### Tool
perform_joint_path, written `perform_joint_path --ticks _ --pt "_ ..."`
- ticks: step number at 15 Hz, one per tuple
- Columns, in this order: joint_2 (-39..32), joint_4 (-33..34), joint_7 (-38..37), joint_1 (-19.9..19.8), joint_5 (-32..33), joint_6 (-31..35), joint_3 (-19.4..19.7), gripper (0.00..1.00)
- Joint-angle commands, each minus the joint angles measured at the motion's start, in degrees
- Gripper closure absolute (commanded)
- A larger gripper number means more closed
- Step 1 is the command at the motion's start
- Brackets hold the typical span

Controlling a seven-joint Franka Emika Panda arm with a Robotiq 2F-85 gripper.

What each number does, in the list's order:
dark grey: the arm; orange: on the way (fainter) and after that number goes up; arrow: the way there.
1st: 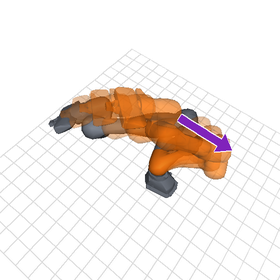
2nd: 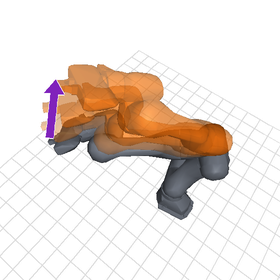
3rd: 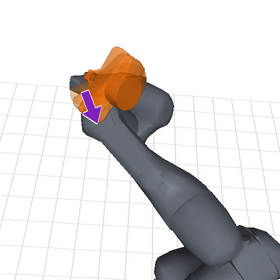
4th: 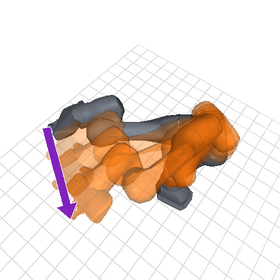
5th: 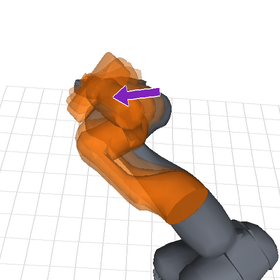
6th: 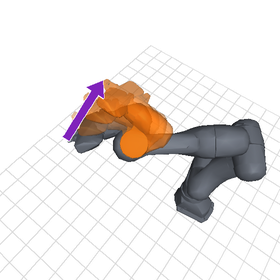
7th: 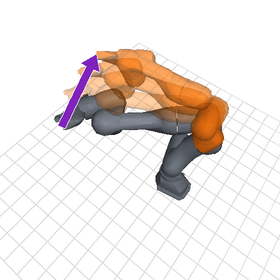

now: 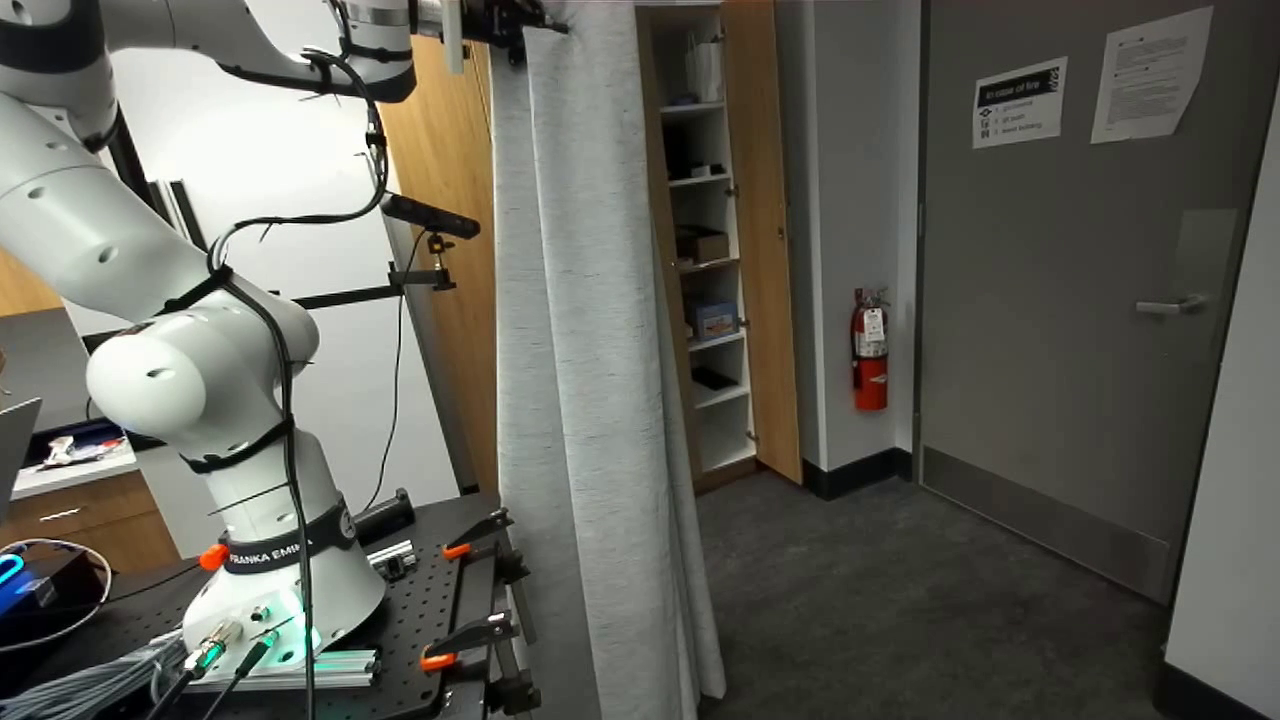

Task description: Draw the light grey curtain open

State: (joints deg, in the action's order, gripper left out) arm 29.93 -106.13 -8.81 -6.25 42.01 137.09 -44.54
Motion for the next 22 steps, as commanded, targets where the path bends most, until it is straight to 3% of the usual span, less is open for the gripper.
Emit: perform_joint_path --ticks 1,21,22 --pt "-4.83 -1.49 -1.61 4.14 1.12 -4.29 -4.95 1.00" --pt "-12.53 5.40 -6.72 5.17 14.05 -21.94 -12.94 1.00" --pt "-9.11 8.25 -4.83 4.23 17.69 -21.20 -7.74 1.00"
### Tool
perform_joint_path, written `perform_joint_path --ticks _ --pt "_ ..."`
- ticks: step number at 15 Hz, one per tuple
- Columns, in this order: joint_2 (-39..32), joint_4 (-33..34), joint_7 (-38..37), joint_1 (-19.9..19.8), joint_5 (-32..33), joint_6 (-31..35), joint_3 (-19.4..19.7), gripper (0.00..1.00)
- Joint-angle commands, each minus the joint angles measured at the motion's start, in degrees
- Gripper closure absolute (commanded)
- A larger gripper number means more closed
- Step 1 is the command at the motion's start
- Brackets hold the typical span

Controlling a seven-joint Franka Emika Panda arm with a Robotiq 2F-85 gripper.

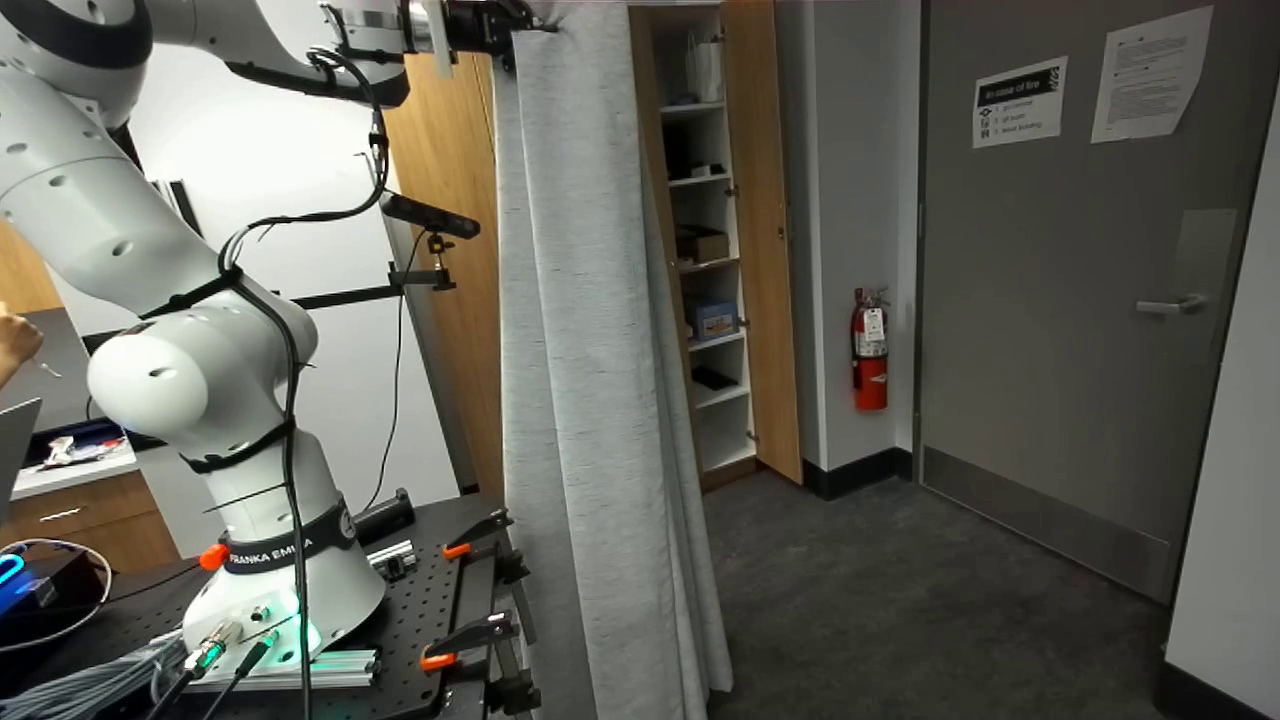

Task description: Draw the light grey curtain open

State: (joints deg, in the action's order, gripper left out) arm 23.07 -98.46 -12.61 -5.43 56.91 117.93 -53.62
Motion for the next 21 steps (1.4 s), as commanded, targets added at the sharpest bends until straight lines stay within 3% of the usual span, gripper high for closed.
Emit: perform_joint_path --ticks 1,21 --pt "-2.36 0.99 -1.26 3.65 4.22 -2.99 1.67 0.99" --pt "-2.78 0.98 -1.21 4.85 4.23 -3.00 3.15 0.99"
